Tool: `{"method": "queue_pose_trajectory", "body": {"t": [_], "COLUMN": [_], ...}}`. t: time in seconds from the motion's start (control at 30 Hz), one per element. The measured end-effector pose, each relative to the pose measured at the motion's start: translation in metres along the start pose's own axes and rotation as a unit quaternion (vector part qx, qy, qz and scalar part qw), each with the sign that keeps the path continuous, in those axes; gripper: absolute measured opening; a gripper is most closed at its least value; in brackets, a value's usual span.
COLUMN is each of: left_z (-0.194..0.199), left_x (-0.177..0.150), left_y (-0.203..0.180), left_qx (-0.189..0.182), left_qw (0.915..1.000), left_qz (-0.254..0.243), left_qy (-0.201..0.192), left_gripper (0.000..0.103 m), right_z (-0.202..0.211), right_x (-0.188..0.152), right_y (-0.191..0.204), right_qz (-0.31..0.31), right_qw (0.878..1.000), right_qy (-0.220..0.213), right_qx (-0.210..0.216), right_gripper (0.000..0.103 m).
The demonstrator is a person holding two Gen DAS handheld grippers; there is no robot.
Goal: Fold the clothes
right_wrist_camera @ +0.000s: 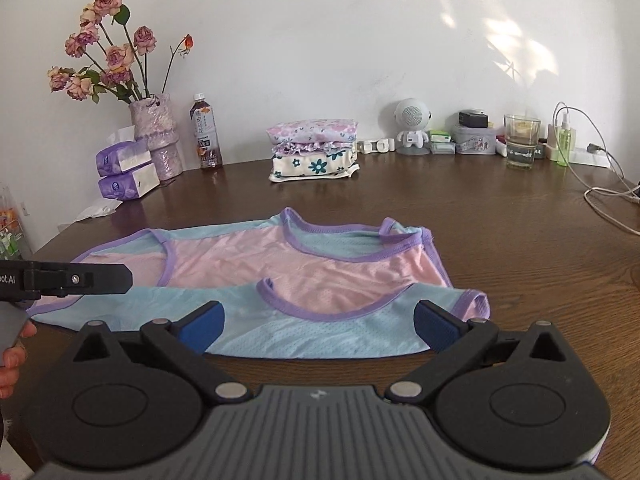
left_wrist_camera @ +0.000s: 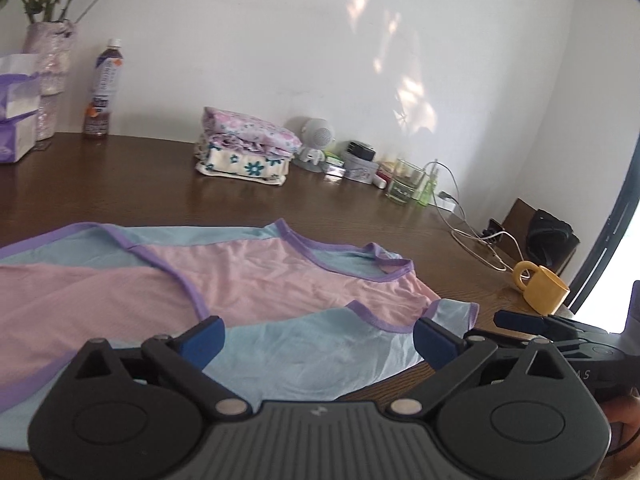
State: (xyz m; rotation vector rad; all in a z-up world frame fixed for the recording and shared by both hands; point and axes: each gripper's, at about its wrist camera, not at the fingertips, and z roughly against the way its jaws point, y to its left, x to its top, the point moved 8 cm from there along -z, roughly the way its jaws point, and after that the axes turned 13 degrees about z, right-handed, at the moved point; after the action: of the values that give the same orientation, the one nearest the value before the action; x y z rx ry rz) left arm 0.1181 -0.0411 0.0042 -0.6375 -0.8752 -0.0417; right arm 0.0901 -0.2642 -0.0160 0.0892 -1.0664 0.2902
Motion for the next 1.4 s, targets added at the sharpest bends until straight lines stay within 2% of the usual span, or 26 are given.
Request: {"method": "queue_pose_trajectory", "body": {"t": [0.33,0.9,1.4], "left_z": [0.029,0.059,0.085], "left_x": [-0.008,-0.017,-0.018], "left_y": [0.018,0.027,0.046], "left_qx": [0.033,0.051,0.063], "left_qw": [0.9991,0.9980,0.9961], "left_qz": [0.016,0.007,0.030], "left_qy": [-0.023,-0.037,-0.055], "left_gripper": [0.103,0.103,0.103], "right_z": [0.004,0.012,0.018], "right_x": [-0.005,-0.008,-0.008], "right_y": [0.026,0.049,0.067], "right_qz": [0.006,0.002,-0.019], "right_qw": [1.000,0.999,0.999], "right_qy": [0.005,0.005,0.003], "right_qx": [0.019,0.032,0.048], "right_gripper": [0.103,0.103,0.103]}}
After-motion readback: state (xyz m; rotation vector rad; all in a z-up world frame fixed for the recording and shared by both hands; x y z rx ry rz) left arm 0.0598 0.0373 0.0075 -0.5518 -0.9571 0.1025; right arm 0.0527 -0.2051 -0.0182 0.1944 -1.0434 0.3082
